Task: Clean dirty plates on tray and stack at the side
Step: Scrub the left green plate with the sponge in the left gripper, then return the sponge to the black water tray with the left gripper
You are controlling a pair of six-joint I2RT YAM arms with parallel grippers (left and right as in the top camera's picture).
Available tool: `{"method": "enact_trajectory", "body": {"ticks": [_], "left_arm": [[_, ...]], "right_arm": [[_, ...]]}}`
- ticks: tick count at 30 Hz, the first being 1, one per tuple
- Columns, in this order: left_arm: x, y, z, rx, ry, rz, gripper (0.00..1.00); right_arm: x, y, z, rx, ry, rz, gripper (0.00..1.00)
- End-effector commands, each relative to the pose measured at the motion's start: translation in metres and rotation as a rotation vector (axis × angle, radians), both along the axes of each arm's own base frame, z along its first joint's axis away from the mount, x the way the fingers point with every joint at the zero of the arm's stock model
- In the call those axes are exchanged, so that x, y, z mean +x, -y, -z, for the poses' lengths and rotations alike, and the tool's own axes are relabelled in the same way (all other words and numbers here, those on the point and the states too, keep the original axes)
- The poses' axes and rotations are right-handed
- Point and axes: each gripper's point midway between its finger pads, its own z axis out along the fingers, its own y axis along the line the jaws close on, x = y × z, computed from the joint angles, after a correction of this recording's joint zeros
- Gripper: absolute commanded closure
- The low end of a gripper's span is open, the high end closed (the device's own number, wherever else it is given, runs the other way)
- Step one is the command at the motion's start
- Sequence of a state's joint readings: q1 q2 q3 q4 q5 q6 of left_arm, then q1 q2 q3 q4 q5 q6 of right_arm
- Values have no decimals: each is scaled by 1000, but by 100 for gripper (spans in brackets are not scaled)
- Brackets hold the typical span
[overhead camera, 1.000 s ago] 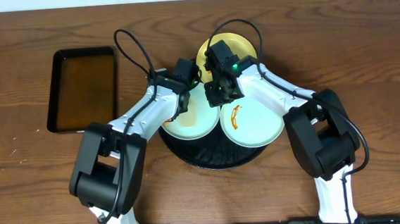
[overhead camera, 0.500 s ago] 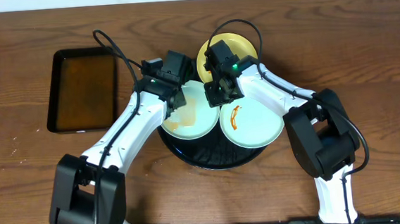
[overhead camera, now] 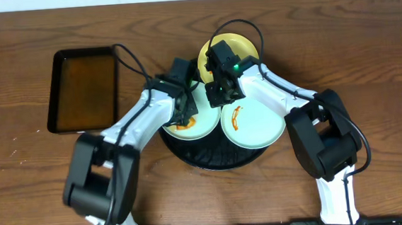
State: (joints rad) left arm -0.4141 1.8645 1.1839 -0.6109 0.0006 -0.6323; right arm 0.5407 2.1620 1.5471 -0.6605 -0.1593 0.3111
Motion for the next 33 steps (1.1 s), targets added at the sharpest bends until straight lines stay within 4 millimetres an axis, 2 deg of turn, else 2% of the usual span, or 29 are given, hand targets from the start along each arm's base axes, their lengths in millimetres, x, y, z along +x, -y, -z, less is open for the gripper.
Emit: {"method": "enact_trajectory", "body": {"ticks": [1, 6, 8, 11, 16, 22, 28, 33], "left_arm": [[-8, -12, 19, 51, -47, -23, 92], [-3, -33, 15, 177, -10, -16, 93], [-1, -48, 9, 260, 13, -28, 93], [2, -59, -1, 327, 38, -32, 93], [7, -59, -22, 321, 90, -21, 93], [14, -55, -69, 260, 214, -44, 93], [13, -51, -133, 143, 384, -94, 93], [6, -42, -162, 36, 442, -102, 92]], "right_arm": [[-6, 0, 10, -18, -22, -1, 99], [-6, 0, 10, -18, -23, -1, 99], [-6, 0, 10, -18, -22, -1, 99], [-6, 0, 10, -18, -21, -1, 99], [-6, 0, 10, -17, -21, -1, 99], [-6, 0, 10, -17, -20, -2, 99], [-4, -1, 10, -13, -14, -1, 99], [-5, -2, 10, -12, -14, -2, 99]]}}
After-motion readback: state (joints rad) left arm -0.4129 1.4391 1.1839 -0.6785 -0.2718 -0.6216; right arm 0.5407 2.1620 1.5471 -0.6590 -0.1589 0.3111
